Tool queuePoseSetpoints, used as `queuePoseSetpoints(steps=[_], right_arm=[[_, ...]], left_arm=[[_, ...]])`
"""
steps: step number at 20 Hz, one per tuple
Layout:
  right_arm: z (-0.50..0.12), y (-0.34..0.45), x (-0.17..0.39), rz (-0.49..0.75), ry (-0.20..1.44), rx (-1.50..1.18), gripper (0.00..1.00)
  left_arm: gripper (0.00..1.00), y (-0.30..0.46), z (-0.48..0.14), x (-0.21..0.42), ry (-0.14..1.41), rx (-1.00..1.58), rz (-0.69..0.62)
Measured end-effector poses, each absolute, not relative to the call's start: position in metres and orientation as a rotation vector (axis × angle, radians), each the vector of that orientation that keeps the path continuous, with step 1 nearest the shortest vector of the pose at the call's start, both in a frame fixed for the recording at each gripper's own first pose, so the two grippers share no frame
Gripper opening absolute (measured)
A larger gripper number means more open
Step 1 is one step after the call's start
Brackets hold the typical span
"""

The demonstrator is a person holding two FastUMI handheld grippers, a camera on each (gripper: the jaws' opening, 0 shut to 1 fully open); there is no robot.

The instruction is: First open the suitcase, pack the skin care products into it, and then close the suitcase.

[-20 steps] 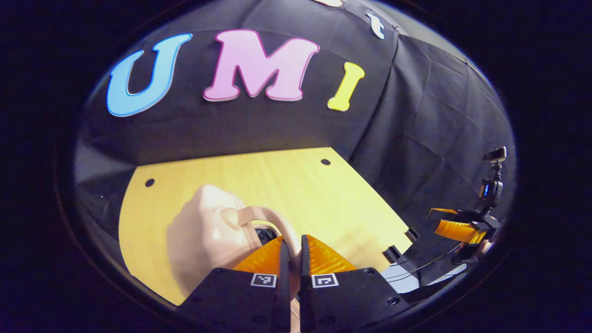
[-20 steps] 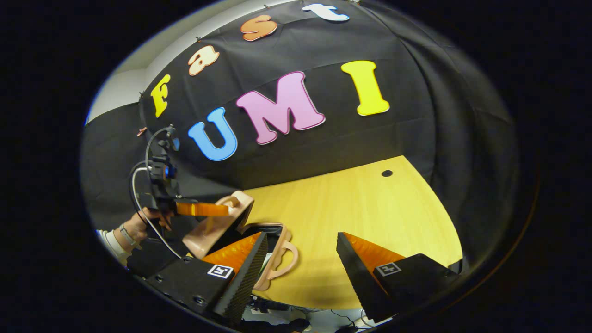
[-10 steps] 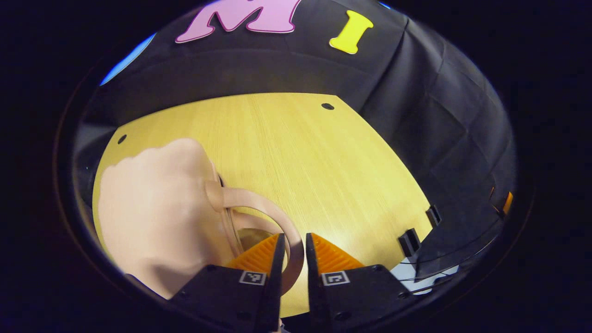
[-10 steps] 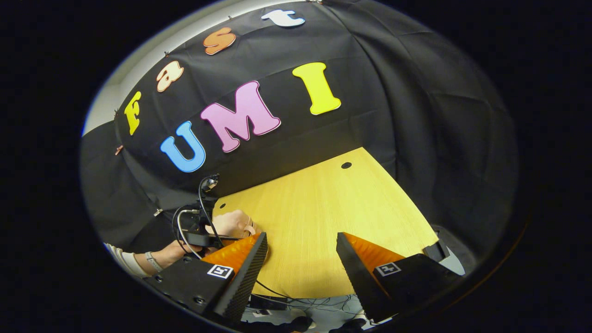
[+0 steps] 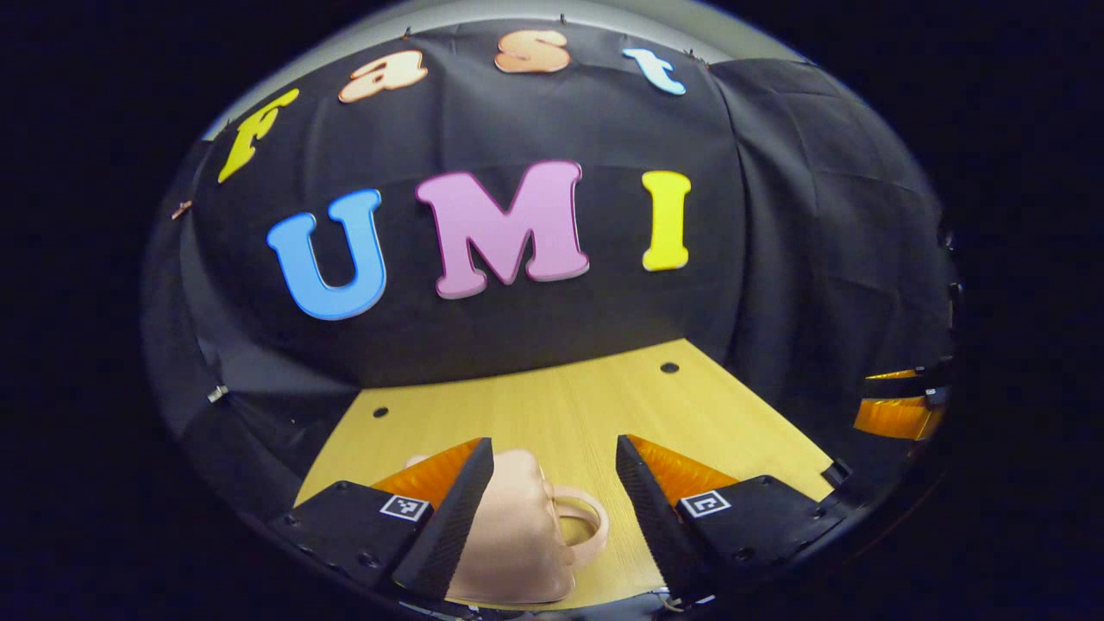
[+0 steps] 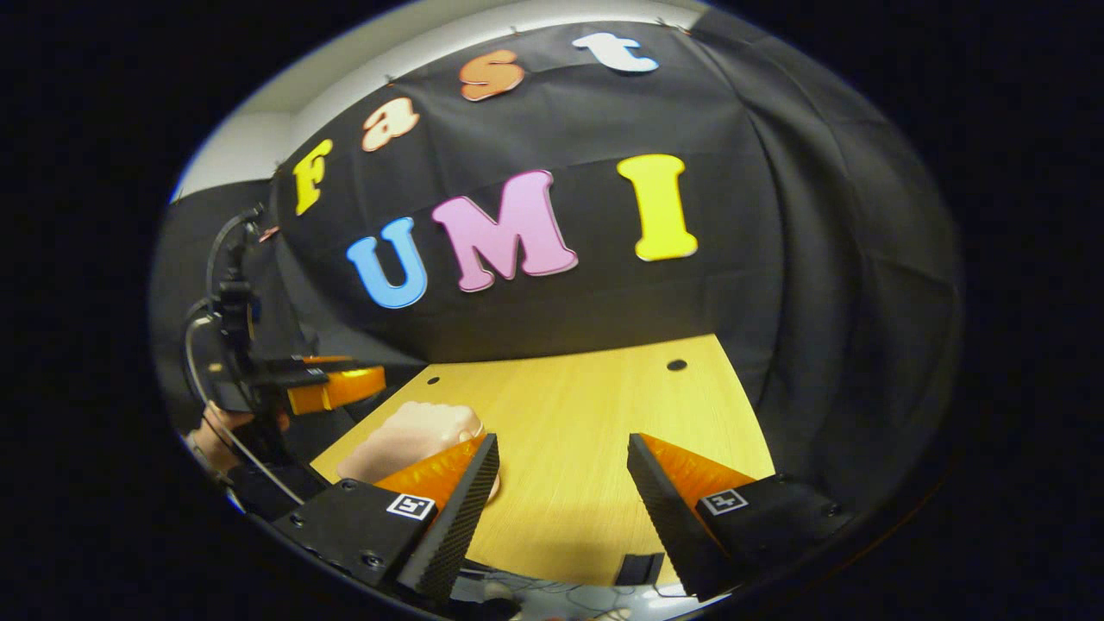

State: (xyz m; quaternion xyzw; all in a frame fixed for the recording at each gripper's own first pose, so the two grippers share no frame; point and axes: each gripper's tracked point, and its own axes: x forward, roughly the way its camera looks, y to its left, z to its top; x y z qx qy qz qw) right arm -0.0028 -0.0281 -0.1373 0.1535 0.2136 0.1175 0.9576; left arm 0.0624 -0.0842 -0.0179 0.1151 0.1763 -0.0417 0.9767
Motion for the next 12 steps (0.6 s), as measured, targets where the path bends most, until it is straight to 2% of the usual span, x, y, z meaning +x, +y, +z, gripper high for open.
queuePoseSetpoints(steps=[5, 8, 12], right_arm=[[-0.048, 0.009, 0.036, 0.285, 0.256, 0.27, 0.96], [-0.013, 0.026, 0.048, 0.254, 0.163, 0.248, 0.96], [0.004, 0.027, 0.054, 0.181, 0.095, 0.141, 0.97]], left_arm=[[0.91, -0.095, 0.065, 0.024, 0.168, 0.144, -0.114], [0.91, -0.093, 0.084, 0.013, 0.104, 0.161, -0.145], [0.92, -0.087, 0.086, 0.021, 0.097, 0.156, -0.107]])
